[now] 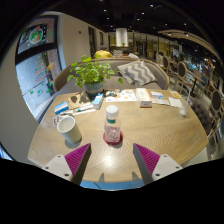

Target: Pour water

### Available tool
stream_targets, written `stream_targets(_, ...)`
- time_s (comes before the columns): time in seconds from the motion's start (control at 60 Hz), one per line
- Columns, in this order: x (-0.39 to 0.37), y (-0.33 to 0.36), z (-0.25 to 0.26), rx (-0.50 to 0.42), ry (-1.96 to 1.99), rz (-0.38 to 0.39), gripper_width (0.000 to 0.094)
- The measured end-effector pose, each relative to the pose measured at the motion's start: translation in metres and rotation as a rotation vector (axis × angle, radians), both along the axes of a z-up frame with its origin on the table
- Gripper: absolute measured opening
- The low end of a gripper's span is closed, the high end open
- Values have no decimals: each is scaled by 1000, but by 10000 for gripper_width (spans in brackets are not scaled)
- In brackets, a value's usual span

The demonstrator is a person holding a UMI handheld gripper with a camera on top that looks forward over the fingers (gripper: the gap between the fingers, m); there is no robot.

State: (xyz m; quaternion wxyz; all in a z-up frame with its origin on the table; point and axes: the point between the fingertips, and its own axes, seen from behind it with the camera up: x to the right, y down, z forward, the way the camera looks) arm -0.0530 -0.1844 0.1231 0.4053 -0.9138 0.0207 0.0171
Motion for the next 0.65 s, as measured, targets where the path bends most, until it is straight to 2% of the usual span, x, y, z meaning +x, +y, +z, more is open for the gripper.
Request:
stream_targets(0.183, -9, -64, 34, -23, 8, -56, 857)
stream_targets(0.267, -12, -81, 42, -20, -6, -59, 856)
stream_targets(0.467, -8, -92, 58, 7, -60, -68, 851)
stream_targets(0.65, -18, -94, 60, 2, -65, -45, 853)
